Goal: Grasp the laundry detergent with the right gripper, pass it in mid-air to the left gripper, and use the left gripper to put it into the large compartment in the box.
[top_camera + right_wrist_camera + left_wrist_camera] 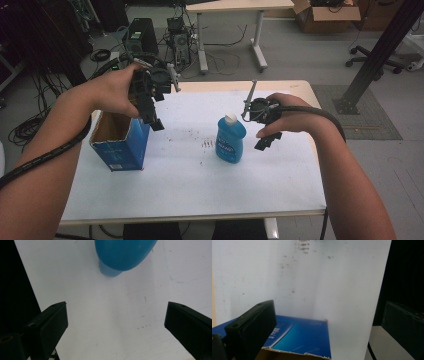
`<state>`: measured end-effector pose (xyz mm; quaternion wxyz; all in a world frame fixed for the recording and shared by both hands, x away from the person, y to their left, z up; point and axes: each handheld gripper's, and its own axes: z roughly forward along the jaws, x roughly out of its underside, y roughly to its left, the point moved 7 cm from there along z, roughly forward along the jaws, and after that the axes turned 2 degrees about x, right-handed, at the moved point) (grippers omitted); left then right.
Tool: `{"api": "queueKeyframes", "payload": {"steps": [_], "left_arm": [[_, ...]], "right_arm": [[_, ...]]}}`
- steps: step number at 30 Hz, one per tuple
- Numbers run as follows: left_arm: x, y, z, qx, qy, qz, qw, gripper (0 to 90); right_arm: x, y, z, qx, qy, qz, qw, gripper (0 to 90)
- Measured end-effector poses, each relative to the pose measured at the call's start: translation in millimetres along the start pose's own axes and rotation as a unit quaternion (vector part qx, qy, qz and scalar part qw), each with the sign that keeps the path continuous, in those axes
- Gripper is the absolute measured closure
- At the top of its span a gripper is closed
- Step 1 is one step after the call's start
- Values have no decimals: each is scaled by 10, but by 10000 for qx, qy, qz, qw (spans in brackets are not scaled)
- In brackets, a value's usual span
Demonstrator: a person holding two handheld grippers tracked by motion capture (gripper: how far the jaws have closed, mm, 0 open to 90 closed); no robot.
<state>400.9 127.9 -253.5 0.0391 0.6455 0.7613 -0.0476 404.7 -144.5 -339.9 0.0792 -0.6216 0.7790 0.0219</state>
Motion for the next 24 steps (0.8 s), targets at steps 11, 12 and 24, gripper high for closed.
{"api": "queueKeyframes", "payload": {"steps": [11,12,24], "left_arm": [[-19,2,71,76,-3,73,9999,2],[-25,0,75,70,25,79,9999,2],[-46,-51,96,82,46,141,9999,2]], "right_arm": [[16,-25,22,-29,-29,41,10000,46],[20,-27,19,-22,-28,57,10000,46],[36,1,66,-33,-76,55,10000,47]]}}
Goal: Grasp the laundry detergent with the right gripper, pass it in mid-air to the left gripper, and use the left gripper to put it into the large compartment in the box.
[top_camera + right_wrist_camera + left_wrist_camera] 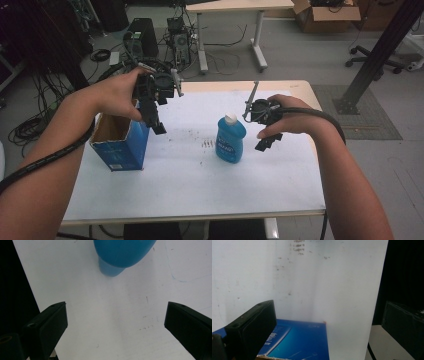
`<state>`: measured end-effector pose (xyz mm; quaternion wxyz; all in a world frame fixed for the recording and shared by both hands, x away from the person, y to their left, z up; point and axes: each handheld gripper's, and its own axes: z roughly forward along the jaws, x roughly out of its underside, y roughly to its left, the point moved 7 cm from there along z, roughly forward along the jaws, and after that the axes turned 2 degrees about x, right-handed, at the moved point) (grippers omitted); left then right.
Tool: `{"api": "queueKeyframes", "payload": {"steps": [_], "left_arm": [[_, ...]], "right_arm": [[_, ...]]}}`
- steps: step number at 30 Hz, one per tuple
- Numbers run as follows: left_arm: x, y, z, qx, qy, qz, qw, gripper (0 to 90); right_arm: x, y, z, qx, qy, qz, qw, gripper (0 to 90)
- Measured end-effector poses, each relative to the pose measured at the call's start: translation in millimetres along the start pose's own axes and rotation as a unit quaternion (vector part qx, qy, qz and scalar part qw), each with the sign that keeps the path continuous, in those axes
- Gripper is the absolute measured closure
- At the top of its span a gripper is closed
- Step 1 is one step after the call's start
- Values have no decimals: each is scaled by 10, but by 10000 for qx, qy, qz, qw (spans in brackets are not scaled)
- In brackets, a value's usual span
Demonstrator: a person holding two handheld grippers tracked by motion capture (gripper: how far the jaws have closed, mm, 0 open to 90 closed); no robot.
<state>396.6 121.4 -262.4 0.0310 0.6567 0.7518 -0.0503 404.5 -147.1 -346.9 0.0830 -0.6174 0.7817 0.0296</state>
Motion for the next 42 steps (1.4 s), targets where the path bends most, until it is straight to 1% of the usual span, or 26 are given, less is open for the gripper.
{"api": "queueKeyframes", "payload": {"steps": [5,15,24,27,29,30,31,32,33,35,36,37,39,42], "left_arm": [[6,-11,-6,-11,-50,13,10000,2],[28,-10,46,26,-41,9,10000,2],[11,-35,70,38,-41,48,10000,2],[6,-50,75,47,-28,48,10000,2],[-1,-61,77,52,-24,67,10000,2],[-1,-61,77,52,-24,67,10000,2],[-4,-68,81,49,-35,64,10000,2],[-6,-74,80,51,-27,67,10000,2],[-8,-81,83,58,-16,77,10000,2],[-9,-84,85,53,-6,77,10000,2],[-9,-86,87,55,0,72,10000,2],[-12,-88,89,56,-5,78,10000,2],[-12,-89,89,58,-1,85,9999,2],[-19,-92,95,58,-8,77,10000,2]], "right_arm": [[-5,17,33,-15,-14,39,10000,48],[13,61,143,-65,-202,78,9997,51],[39,112,246,-105,-436,207,9988,41],[55,144,314,-155,-525,269,9981,42],[51,154,344,-185,-607,319,9975,42],[51,154,344,-185,-607,319,9975,42],[46,157,356,-179,-663,339,9971,42],[36,156,372,-142,-805,379,9959,40],[32,161,379,-137,-876,396,9953,41],[29,164,391,-98,-1005,440,9939,39],[29,164,391,-98,-1005,440,9939,39],[28,168,408,-70,-1133,491,9923,40],[31,171,428,-64,-1233,535,9909,40],[37,179,466,-86,-1312,573,9897,41]]}}
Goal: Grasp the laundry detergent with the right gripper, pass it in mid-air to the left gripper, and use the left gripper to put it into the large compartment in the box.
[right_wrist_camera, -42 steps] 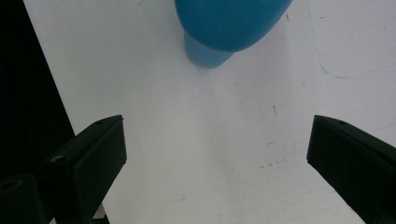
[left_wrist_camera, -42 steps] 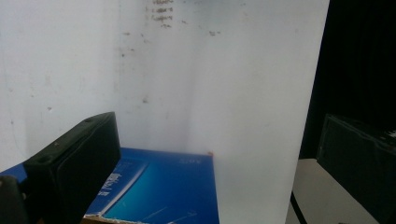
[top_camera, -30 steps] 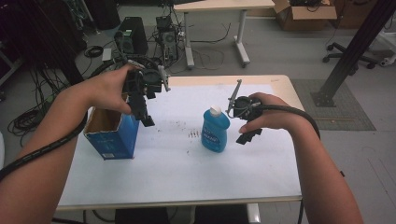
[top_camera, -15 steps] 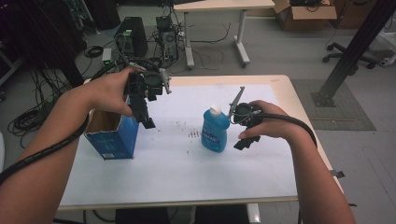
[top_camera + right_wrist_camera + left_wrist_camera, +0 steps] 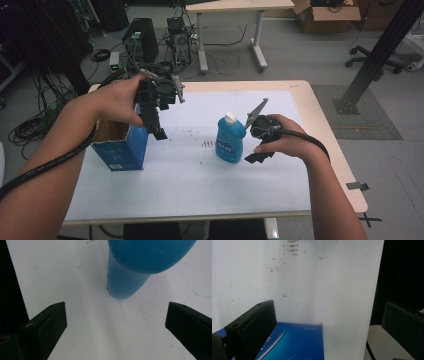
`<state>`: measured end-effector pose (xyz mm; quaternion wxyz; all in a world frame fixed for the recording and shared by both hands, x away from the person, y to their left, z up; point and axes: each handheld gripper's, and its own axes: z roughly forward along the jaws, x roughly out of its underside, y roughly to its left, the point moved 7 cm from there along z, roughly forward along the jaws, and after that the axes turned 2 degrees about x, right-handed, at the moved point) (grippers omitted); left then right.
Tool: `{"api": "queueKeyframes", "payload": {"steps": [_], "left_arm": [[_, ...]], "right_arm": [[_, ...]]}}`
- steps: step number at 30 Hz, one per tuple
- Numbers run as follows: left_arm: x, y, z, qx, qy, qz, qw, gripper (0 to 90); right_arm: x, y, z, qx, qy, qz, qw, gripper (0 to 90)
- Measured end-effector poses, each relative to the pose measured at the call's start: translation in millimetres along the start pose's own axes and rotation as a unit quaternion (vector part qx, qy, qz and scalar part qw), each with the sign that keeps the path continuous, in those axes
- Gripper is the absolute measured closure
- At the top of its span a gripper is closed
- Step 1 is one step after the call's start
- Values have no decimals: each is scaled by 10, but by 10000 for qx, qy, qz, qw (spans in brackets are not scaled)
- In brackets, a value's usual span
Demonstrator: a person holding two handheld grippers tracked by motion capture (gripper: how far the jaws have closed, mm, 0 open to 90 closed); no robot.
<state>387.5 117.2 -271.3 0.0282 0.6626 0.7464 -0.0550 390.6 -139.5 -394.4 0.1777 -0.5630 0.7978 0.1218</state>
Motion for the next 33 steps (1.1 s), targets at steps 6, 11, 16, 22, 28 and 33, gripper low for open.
{"api": "queueKeyframes", "payload": {"steps": [6,11,16,22,28,33], "left_arm": [[-19,-11,13,19,26,30,10000,2],[-21,-11,20,31,34,41,10000,2],[-17,-6,36,51,29,38,10000,2],[-15,-2,59,60,49,30,10000,2],[9,6,93,68,98,19,9999,2],[26,17,107,83,104,10,9999,2]], "right_arm": [[14,-1,78,-41,-188,90,9998,41],[28,-8,131,-47,-298,154,9994,40],[40,-20,195,-124,-524,348,9979,40],[41,-40,268,-203,-782,508,9954,39],[58,-31,343,-270,-1129,730,9905,39],[62,-28,397,-278,-1303,839,9875,38]]}}
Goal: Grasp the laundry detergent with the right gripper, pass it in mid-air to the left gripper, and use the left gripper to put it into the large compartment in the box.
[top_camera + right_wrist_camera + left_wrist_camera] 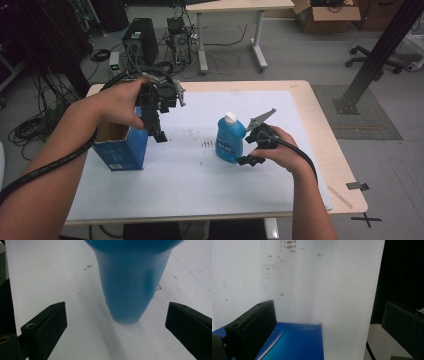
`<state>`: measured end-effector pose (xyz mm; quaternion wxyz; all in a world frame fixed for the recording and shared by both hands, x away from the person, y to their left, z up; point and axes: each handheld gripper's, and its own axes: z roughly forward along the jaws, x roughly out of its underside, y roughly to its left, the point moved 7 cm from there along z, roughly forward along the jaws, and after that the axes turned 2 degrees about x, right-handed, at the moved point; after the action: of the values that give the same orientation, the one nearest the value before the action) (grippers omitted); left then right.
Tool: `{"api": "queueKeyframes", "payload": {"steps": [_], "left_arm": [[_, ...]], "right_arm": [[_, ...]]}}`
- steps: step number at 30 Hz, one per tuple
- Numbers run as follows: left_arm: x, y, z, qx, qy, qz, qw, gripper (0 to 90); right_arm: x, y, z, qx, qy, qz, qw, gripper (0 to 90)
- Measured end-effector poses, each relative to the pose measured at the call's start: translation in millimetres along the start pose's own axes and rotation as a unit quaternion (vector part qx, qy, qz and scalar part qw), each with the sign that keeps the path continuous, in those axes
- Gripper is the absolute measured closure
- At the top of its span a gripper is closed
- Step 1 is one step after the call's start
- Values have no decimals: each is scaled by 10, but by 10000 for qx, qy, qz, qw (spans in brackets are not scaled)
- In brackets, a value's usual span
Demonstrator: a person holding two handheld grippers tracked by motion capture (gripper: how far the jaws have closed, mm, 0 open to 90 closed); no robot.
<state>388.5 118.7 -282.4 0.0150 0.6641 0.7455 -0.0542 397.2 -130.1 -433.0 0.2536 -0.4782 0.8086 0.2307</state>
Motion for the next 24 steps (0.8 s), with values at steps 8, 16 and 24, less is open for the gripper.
{"api": "queueKeyframes", "payload": {"steps": [8,16,24], "left_arm": [[-5,-14,17,38,33,-3,10000,2],[-23,-36,39,86,80,0,9999,2],[-69,-75,42,124,85,68,9999,2]], "right_arm": [[-25,1,62,-29,-177,60,9998,36],[-36,0,106,-24,-324,134,9994,38],[-44,-21,150,-4,-510,248,9984,37]]}}
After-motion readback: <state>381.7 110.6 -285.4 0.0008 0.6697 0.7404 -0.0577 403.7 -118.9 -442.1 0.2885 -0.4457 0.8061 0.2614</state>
